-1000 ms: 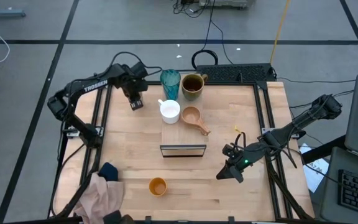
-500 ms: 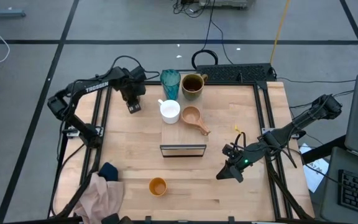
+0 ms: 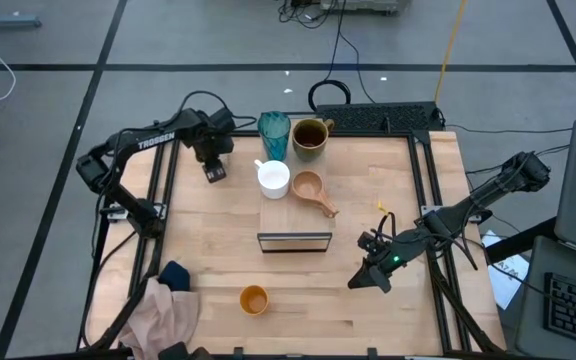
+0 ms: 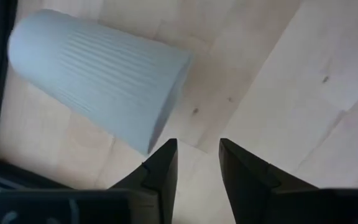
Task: Stack small to large cups/mugs on shelf
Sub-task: Put the white cup on the shelf
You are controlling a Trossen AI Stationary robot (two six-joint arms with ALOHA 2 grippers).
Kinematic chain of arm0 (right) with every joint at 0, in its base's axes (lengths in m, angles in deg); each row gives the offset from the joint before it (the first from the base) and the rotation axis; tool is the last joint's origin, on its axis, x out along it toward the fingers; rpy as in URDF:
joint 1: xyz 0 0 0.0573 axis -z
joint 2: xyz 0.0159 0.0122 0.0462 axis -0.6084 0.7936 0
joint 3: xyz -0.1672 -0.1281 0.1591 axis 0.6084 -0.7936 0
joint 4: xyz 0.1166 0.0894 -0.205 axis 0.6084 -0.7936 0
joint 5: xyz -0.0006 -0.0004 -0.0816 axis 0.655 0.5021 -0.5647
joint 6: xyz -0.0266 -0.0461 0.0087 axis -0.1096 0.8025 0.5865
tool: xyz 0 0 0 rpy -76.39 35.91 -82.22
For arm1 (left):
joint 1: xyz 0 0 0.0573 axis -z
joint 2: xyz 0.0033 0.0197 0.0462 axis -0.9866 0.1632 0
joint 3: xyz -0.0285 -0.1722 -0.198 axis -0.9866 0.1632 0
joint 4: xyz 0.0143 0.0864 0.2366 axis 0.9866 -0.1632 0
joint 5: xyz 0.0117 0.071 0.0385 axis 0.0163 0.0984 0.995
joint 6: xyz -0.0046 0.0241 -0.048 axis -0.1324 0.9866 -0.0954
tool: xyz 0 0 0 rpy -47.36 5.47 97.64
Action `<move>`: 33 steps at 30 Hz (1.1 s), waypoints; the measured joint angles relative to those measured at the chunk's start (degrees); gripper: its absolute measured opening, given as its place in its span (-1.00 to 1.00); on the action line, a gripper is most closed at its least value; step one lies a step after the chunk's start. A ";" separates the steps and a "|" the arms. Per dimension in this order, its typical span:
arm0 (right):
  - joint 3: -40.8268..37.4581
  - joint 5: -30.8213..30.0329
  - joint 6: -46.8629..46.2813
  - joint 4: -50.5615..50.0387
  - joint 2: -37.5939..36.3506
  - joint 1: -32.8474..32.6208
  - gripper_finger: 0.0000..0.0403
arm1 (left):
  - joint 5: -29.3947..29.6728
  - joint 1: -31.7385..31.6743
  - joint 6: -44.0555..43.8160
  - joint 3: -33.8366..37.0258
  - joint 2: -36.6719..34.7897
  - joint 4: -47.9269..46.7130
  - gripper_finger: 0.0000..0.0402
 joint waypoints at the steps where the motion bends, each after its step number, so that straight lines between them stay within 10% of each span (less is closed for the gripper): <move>1: 0.00 0.00 0.00 0.00 0.00 0.00 -0.81 | 0.23 0.01 -0.29 0.00 0.00 0.05 -0.43; 26: 0.00 1.02 1.20 -0.02 -0.02 0.00 -0.81 | 20.89 12.42 -0.85 -0.02 -0.50 0.11 0.07; 33: 0.00 2.24 1.27 -0.02 -0.02 0.00 -0.81 | 16.29 12.64 -2.24 -0.04 -0.50 -4.39 0.28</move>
